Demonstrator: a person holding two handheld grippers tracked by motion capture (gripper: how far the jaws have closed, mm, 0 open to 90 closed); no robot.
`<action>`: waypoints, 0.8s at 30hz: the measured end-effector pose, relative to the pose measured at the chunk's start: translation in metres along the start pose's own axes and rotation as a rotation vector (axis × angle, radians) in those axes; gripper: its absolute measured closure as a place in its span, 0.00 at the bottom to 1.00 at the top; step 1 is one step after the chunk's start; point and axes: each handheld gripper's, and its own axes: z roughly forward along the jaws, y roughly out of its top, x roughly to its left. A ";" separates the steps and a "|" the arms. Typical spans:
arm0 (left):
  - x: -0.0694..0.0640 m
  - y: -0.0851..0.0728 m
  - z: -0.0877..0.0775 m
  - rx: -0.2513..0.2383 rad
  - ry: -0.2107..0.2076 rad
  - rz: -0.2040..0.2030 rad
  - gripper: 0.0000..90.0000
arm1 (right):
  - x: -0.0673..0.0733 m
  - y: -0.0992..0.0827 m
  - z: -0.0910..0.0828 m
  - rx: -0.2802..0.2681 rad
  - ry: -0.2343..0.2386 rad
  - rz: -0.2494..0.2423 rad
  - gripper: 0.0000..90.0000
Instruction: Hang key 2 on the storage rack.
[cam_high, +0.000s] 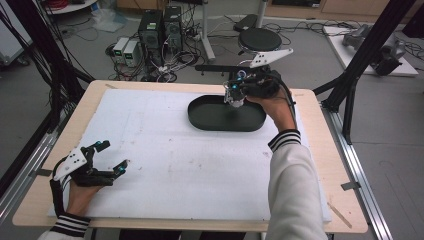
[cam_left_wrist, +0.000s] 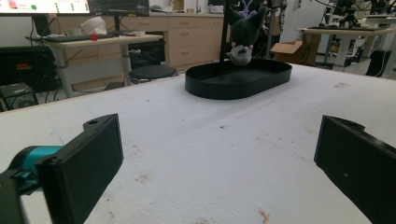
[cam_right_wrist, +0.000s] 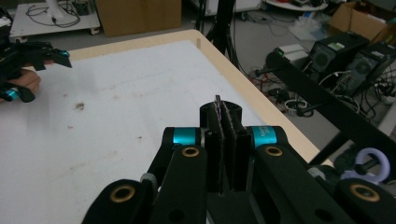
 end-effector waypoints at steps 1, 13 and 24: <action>0.000 0.000 0.000 0.000 0.000 -0.001 0.02 | -0.002 0.001 0.000 -0.007 -0.005 0.004 0.98; 0.001 0.000 0.000 0.001 0.001 -0.001 0.02 | -0.032 0.023 0.015 0.003 -0.030 0.026 0.98; 0.001 0.000 0.000 -0.001 0.003 -0.002 0.02 | -0.041 0.030 0.031 0.031 -0.035 0.025 0.98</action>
